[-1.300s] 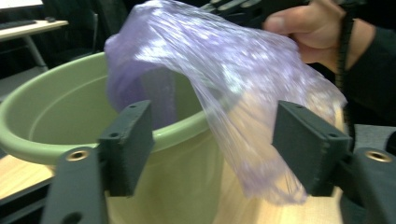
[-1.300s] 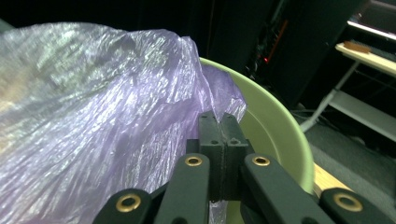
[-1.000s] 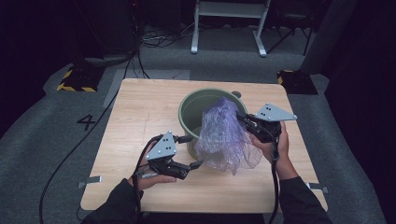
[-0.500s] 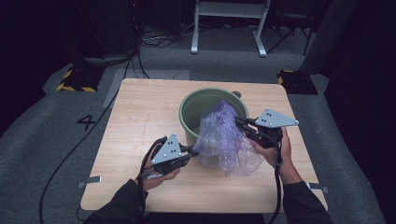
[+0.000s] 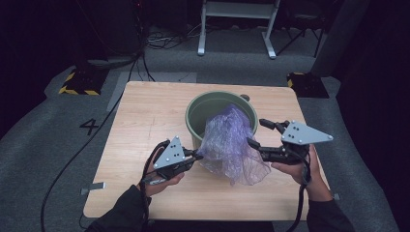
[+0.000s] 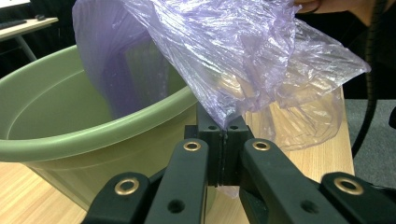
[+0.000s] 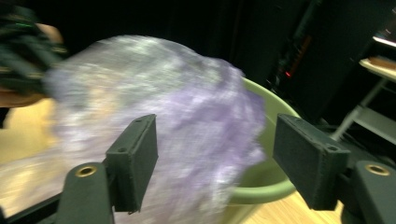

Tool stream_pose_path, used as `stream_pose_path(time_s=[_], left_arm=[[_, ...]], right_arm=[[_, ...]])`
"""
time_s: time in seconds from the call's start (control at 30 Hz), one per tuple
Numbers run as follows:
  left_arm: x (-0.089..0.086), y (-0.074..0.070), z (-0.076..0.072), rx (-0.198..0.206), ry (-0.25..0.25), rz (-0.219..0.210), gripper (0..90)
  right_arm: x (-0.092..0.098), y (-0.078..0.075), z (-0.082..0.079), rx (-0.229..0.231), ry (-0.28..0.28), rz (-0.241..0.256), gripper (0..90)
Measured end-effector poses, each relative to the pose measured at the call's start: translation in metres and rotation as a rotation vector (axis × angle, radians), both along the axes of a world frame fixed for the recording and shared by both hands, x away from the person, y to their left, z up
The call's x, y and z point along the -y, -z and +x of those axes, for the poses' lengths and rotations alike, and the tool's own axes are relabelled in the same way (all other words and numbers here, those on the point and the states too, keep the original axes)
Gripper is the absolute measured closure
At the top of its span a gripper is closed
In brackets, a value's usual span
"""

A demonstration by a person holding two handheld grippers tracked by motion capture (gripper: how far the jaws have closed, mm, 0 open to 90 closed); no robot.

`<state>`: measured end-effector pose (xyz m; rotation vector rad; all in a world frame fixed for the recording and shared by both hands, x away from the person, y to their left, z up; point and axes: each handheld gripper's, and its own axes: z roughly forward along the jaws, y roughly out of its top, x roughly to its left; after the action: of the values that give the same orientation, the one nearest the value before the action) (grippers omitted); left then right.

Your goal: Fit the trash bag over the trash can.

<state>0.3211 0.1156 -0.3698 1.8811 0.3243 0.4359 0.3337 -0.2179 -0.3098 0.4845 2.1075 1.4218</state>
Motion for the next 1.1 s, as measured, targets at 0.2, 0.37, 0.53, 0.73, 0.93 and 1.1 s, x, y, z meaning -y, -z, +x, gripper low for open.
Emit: stream_pose_path(time_s=[0.2,0.37,0.53,0.73,0.93,1.1], left_arm=[[0.0,-0.002,0.002,-0.004,-0.004,0.001,89.5],[-0.001,-0.005,0.002,0.009,0.004,0.011,89.6],[-0.006,-0.007,0.006,-0.001,0.0,0.015,89.7],[-0.016,-0.007,0.011,-0.011,-0.019,0.031,89.6],[-0.018,-0.008,0.017,-0.007,-0.018,0.099,89.2],[-0.024,-0.005,0.021,-0.07,-0.018,0.038,65.3]], right_arm=[[-0.004,0.003,-0.031,0.003,-0.195,-0.042,25.6],[-0.011,0.009,-0.041,0.064,-0.175,-0.153,46.6],[-0.012,0.016,-0.033,0.079,-0.088,-0.217,73.9],[-0.002,0.013,-0.024,0.1,-0.011,-0.183,90.0],[0.002,0.008,-0.012,0.098,0.043,-0.122,90.0],[0.003,0.003,-0.009,0.115,0.104,-0.058,90.0]])
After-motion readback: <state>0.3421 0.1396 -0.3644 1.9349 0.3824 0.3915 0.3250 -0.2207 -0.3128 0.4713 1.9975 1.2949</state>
